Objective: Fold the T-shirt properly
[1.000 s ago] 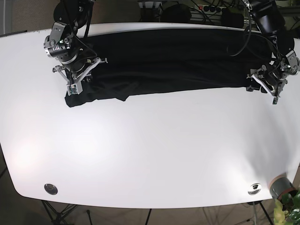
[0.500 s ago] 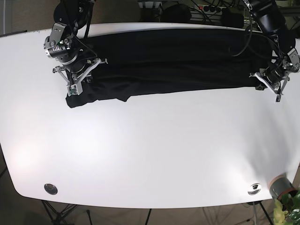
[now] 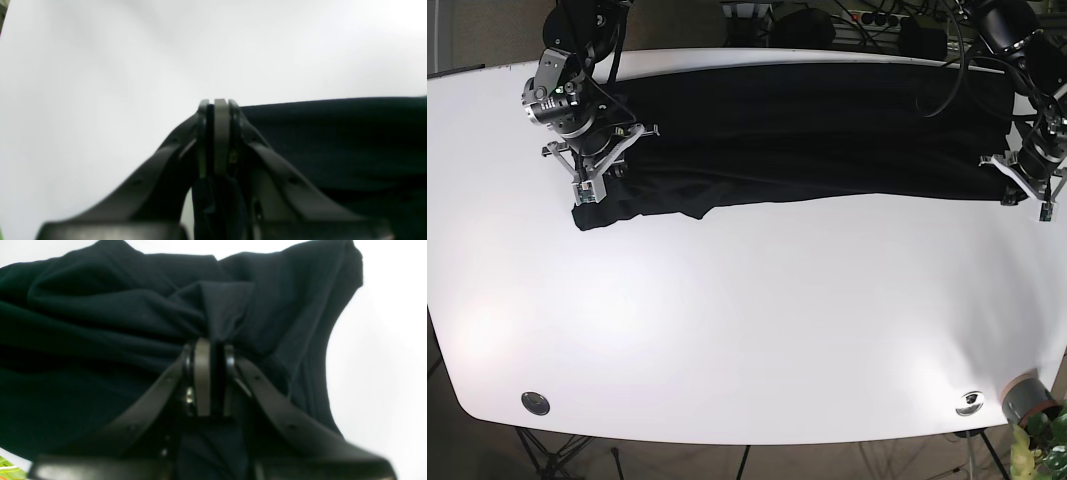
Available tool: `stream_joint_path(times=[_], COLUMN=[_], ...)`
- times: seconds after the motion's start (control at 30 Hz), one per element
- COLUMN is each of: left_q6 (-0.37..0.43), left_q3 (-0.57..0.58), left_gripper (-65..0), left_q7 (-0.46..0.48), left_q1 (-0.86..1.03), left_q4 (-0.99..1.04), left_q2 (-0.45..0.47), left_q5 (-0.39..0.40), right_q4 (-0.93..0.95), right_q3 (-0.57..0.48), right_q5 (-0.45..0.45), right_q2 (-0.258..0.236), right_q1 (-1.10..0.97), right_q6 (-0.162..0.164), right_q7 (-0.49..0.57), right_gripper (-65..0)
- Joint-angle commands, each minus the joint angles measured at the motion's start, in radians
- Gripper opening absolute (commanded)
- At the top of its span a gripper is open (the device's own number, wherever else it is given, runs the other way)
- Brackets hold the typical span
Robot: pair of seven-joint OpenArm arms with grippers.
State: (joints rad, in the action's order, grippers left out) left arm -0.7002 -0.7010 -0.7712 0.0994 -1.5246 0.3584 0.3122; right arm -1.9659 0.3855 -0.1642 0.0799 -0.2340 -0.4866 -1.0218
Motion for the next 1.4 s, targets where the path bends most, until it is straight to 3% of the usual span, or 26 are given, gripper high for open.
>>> stream_joint_path(times=[0.0, 0.53, 0.77, 0.87, 1.07, 1.37], left_q6=[0.002, 0.002, 0.002, 0.002, 0.002, 0.002], left_q3=[-0.007, -0.009, -0.007, -0.007, -0.018, -0.052], left_gripper=[-65.0, -64.9, -35.4, -27.8, -31.1, -31.1], left_q7=[0.015, 0.015, 0.015, 0.015, 0.015, 0.015], left_q1=[0.026, 0.168, 0.167, 0.167, 0.168, 0.175], left_q4=[-0.067, -0.075, -0.052, -0.055, -0.103, -0.195], left_q2=[0.012, 0.017, 0.020, 0.020, 0.021, 0.012], left_q5=[0.011, 0.005, 0.005, 0.005, 0.011, 0.011], right_q4=[-0.014, 0.020, 0.015, 0.015, -0.005, -0.031], right_q3=[0.002, 0.002, 0.005, 0.007, 0.010, 0.050], right_q5=[-0.008, -0.008, -0.008, -0.008, -0.064, -0.156], right_q2=[-0.006, -0.006, 0.008, 0.010, 0.011, -0.002], right_q1=[0.008, 0.006, 0.006, 0.005, -0.021, -0.086], right_q6=[0.002, 0.002, 0.002, 0.002, 0.002, 0.010], right_q7=[0.021, 0.022, 0.022, 0.022, 0.019, 0.019], right_gripper=[-60.7, -60.7, -60.2, -60.2, -60.2, -59.8])
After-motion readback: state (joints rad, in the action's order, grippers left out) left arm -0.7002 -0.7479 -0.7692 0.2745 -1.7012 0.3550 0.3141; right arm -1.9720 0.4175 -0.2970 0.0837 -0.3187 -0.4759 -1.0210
